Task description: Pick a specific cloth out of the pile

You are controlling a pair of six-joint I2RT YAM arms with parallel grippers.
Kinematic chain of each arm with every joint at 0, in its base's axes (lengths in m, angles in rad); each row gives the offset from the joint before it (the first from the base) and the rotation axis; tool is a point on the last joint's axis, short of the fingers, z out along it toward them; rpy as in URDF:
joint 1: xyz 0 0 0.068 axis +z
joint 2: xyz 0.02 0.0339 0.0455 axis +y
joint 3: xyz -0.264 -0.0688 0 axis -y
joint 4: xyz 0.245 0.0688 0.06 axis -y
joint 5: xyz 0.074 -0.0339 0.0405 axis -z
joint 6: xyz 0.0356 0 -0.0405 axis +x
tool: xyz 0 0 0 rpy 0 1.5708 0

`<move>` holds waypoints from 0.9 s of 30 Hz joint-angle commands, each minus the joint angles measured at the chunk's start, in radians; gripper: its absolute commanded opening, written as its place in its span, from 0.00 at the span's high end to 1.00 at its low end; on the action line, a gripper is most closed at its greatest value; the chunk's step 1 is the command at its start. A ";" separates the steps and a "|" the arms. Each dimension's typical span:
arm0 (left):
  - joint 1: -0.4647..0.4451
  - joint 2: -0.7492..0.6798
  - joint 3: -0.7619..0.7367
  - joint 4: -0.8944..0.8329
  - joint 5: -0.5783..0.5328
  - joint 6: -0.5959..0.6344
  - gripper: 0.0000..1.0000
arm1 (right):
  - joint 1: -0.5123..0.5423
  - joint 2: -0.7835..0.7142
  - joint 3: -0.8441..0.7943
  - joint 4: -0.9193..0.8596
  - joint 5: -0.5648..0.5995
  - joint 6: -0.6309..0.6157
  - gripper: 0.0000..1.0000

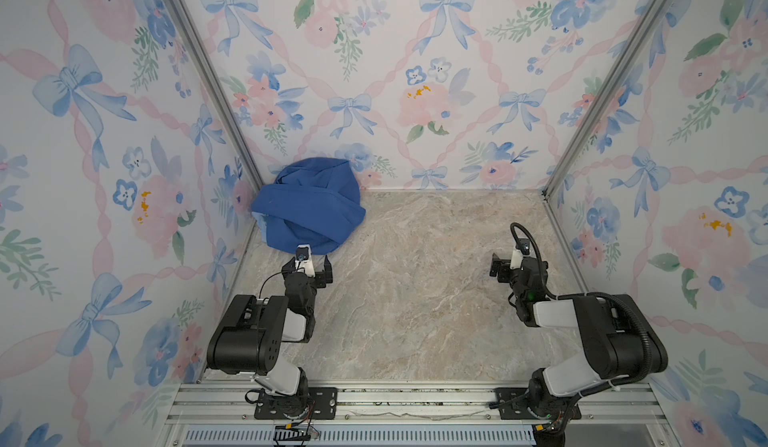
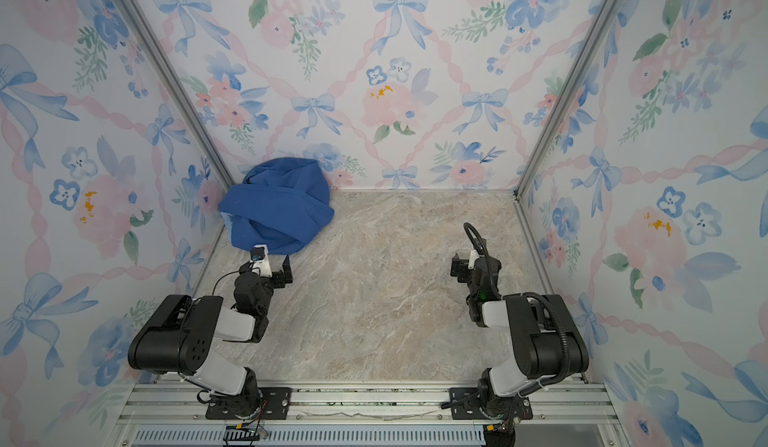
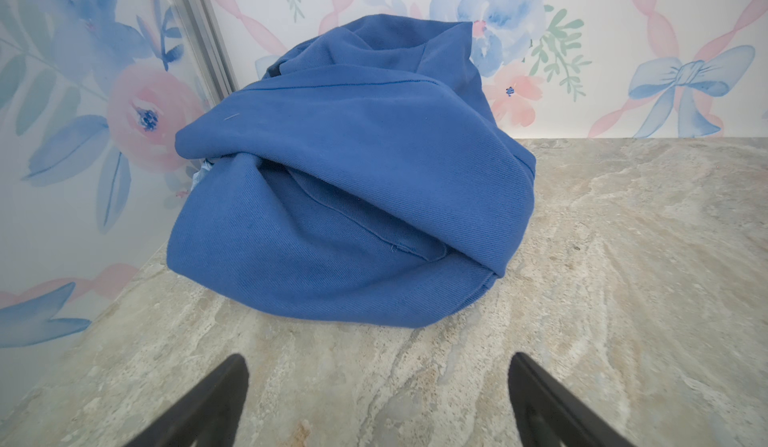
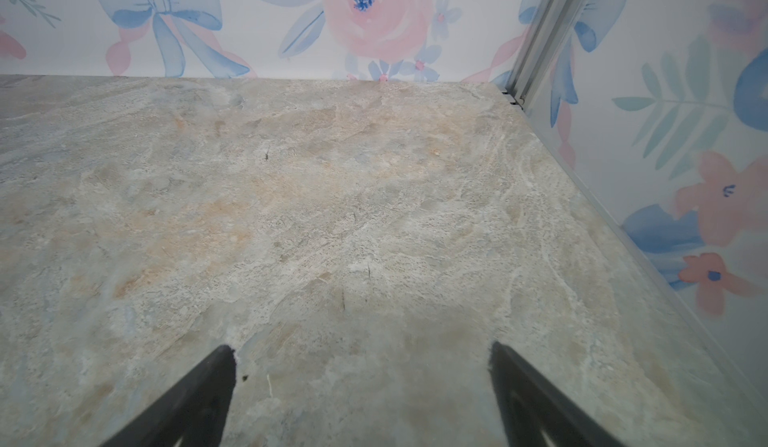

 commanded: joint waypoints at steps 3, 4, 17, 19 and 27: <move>0.009 -0.003 0.006 -0.001 0.019 0.001 0.02 | -0.001 -0.009 0.014 0.006 -0.007 0.005 0.03; 0.014 -0.013 0.002 0.002 0.016 -0.012 0.02 | 0.005 -0.024 0.013 0.002 -0.002 0.003 0.03; 0.039 -0.555 0.387 -1.136 -0.332 -0.510 0.10 | 0.455 -0.345 0.633 -1.099 0.219 0.124 0.03; 0.143 -0.471 0.554 -1.247 -0.142 -0.529 0.13 | 0.592 -0.297 0.720 -1.132 0.246 0.146 0.03; 0.384 -0.076 0.911 -1.491 0.096 -0.581 0.59 | 1.008 -0.043 0.981 -1.099 0.246 0.186 0.03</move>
